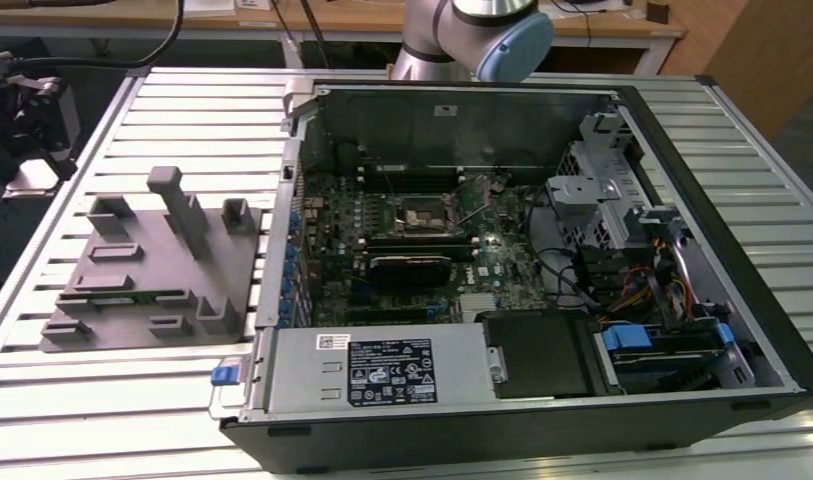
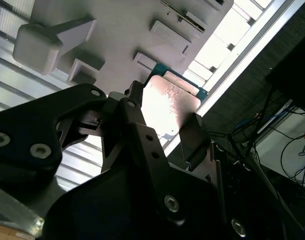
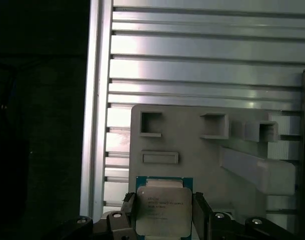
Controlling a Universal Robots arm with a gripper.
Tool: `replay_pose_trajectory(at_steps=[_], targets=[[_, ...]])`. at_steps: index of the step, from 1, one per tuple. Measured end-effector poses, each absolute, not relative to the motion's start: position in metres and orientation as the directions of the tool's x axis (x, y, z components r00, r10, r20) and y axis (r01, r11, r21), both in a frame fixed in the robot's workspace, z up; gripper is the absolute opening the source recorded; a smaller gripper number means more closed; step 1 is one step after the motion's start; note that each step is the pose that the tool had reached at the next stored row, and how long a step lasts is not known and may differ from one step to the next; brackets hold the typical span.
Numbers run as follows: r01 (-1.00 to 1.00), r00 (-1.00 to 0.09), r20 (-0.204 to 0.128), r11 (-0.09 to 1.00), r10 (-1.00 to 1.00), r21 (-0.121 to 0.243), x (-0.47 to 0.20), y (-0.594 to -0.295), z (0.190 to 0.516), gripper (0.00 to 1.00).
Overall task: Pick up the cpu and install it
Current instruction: 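Pick up the cpu and move it towards the insertion slot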
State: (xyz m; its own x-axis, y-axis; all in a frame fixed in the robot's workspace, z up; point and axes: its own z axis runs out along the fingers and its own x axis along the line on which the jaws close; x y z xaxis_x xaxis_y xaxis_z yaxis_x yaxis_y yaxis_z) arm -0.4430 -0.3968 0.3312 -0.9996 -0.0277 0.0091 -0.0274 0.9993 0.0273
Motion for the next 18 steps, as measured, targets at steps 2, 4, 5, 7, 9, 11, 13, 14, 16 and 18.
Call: replay_pose_trajectory(at_steps=[2, 4, 5, 7, 9, 11, 13, 14, 16, 18], targets=[[-0.027, -1.0, 0.009, 0.999, -0.028, 0.027, -0.443, -0.397, 0.333, 0.54], [-0.027, -1.0, 0.009, 0.999, -0.028, 0.027, -0.443, -0.397, 0.334, 0.54], [-0.027, -1.0, 0.009, 0.999, -0.028, 0.027, -0.443, -0.396, 0.335, 0.54], [-0.027, -1.0, 0.009, 0.999, -0.028, 0.027, -0.443, -0.396, 0.337, 0.54], [-0.027, -1.0, 0.009, 0.999, -0.028, 0.027, -0.443, -0.396, 0.338, 0.54], [-0.027, -1.0, 0.009, 0.999, -0.028, 0.027, -0.443, -0.396, 0.34, 0.54], [-0.027, -1.0, 0.009, 0.999, -0.028, 0.027, -0.443, -0.396, 0.341, 0.54], [-0.027, -1.0, 0.009, 0.999, -0.028, 0.027, -0.443, -0.396, 0.342, 0.54], [-0.027, -1.0, 0.009, 0.999, -0.028, 0.027, -0.443, -0.396, 0.343, 0.54], [-0.027, -1.0, 0.009, 0.999, -0.028, 0.027, -0.443, -0.395, 0.345, 0.54]])
